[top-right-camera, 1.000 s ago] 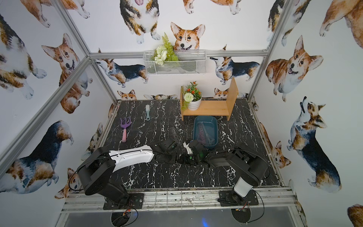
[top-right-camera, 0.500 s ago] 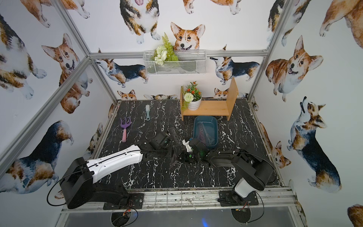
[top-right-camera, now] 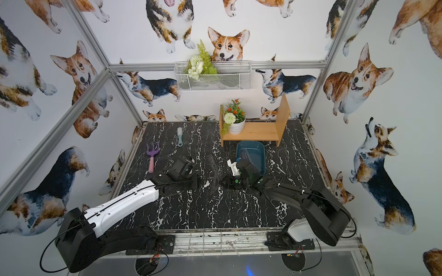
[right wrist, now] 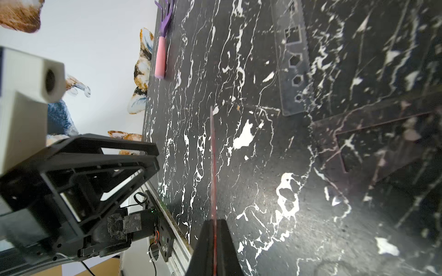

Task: Put the scattered rulers into the storage box
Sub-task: Pick up the ruler from the center of the board, then place the ruler in the storage box.

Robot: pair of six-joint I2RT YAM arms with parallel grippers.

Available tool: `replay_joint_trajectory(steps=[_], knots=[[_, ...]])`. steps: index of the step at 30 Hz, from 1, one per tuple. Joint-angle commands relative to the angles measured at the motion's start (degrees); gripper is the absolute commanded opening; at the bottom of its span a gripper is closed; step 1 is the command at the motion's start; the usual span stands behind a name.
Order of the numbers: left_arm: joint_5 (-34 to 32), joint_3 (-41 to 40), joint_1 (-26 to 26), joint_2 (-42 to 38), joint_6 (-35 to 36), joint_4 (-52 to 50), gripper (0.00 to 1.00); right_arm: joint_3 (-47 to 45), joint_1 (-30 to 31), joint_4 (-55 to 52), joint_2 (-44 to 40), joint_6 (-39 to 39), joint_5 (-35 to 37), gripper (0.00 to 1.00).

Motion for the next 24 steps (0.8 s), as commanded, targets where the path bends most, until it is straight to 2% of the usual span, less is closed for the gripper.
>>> replay_joint_trajectory(steps=[1, 8, 15, 24], knots=[[1.9, -0.9, 0.2, -1.0, 1.1, 1.7, 0.42, 1.0, -2.4, -5.7, -2.0, -3.6, 0.0, 0.0], [4.7, -1.9, 0.2, -2.1, 1.5, 4.6, 0.42, 1.5, -12.5, -11.8, -6.2, -8.3, -3.6, 0.0], [6.4, -0.8, 0.2, 0.2, 2.2, 6.4, 0.42, 3.7, -23.3, -17.5, -8.5, -13.4, -7.3, 0.0], [9.2, 1.0, 0.2, 3.4, 2.9, 8.4, 0.41, 6.4, -29.4, -20.8, -5.9, -18.4, -7.6, 0.0]])
